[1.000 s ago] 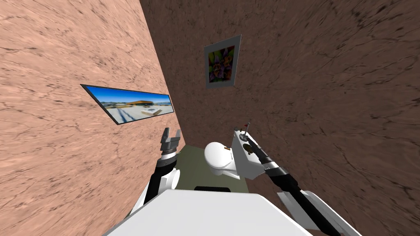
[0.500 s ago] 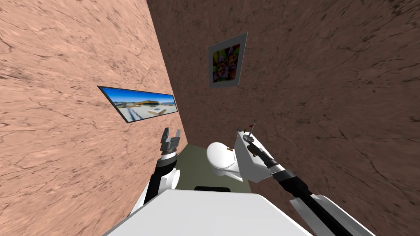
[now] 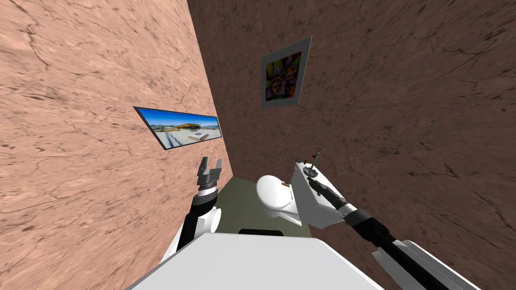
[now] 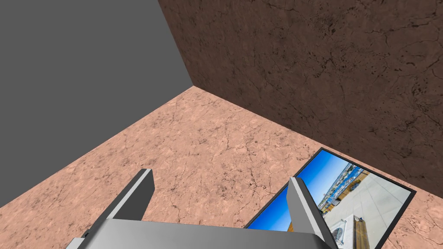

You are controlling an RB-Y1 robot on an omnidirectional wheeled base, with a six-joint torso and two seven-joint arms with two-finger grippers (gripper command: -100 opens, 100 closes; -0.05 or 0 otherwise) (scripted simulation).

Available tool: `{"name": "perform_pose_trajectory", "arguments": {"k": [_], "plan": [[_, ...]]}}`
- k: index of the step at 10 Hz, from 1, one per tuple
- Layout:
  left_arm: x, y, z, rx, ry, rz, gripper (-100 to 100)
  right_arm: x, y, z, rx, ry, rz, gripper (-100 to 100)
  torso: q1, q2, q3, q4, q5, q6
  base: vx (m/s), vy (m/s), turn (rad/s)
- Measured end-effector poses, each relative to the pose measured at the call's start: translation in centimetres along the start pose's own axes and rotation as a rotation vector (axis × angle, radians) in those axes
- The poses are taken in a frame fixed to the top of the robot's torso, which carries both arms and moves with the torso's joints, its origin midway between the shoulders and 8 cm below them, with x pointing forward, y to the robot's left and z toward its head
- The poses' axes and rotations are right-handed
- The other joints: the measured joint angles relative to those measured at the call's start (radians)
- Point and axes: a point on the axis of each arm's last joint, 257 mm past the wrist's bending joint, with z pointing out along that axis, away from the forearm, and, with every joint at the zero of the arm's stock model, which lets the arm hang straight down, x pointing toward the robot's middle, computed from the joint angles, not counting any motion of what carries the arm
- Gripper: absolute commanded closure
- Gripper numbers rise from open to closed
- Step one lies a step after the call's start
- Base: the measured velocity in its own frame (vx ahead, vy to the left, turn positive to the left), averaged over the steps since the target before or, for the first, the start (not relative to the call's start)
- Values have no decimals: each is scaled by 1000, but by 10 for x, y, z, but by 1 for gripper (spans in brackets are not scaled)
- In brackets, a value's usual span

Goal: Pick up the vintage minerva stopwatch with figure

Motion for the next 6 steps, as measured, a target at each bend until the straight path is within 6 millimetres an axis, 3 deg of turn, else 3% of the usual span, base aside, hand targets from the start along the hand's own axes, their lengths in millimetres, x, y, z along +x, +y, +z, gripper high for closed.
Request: {"name": "perform_pose_trajectory", "arguments": {"k": [6], "plan": [[0, 0, 0, 0, 0, 0, 0, 6, -46, -19, 73, 155, -205, -100, 1, -1, 0, 0, 0, 0, 12, 40, 64]]}}
